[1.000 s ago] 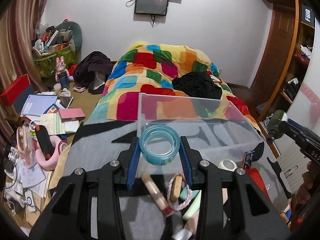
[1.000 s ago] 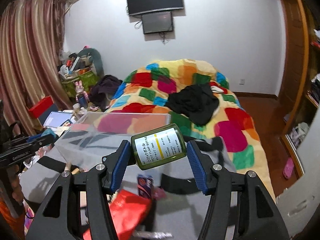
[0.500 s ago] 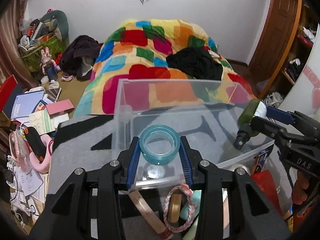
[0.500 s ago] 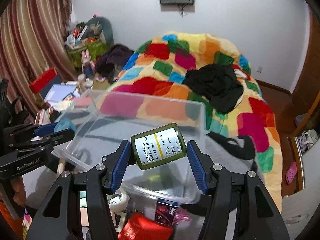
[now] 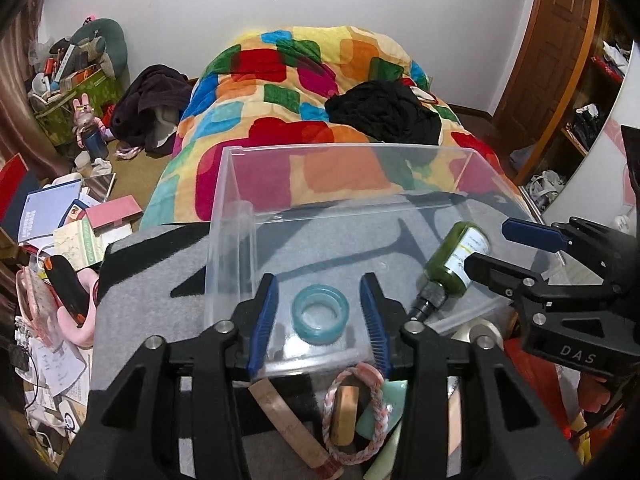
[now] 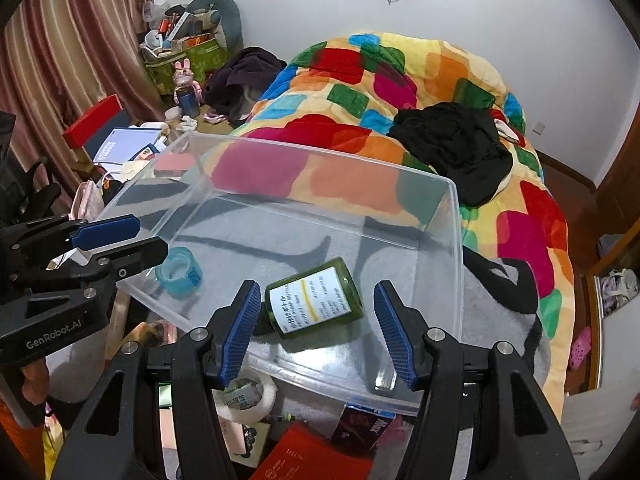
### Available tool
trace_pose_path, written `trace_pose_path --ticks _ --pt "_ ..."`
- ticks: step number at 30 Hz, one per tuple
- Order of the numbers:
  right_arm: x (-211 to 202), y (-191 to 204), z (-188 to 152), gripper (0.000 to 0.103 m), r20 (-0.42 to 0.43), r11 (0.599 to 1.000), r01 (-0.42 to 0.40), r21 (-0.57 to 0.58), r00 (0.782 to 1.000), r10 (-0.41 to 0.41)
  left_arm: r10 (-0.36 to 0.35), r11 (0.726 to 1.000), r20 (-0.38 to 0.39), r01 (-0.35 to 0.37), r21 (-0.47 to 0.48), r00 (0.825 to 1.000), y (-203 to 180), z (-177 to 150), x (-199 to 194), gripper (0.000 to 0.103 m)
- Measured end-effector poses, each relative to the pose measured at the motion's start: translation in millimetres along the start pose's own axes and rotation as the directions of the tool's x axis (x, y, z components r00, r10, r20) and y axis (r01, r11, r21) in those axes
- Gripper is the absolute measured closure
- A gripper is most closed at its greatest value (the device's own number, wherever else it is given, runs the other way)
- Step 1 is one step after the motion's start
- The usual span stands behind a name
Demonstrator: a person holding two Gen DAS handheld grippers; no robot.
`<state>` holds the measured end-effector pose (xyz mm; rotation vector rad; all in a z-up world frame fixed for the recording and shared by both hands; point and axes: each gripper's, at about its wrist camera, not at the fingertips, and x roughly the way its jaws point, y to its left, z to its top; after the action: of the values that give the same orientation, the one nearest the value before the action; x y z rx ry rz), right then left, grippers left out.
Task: Organize objects
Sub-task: 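Carry the tape roll into the clear box and release while the right tool drops the bottle in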
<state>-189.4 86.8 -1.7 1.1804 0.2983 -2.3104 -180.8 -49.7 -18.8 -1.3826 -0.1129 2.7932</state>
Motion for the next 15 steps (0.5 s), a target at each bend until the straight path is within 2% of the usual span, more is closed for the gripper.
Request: trace_pose_path --ticks 4,7,11,15 --pt "-10 2 -3 0.043 0.018 1.0 -0.008 0.002 1.0 0.008 0.008 1.0 0.023 -0.009 0.011 1.0 -2 -5 -12 0.052" --pt "-22 2 -6 0.036 0.048 1.0 -0.007 0.014 0.999 0.007 0.01 1.0 0.055 -0.01 0.012 0.998 -2 -11 -26 0.042" --pt "-45 2 -18 0.031 0.097 1.0 0.0 0.026 0.995 -0.003 0.024 0.999 0.101 -0.027 0.027 0.995 -5 -22 -47 0.041" --pt "-66 -1 -36 0.021 0.141 0.998 0.013 0.058 0.99 -0.021 0.035 0.998 0.135 -0.04 0.038 0.99 -5 -39 -65 0.038"
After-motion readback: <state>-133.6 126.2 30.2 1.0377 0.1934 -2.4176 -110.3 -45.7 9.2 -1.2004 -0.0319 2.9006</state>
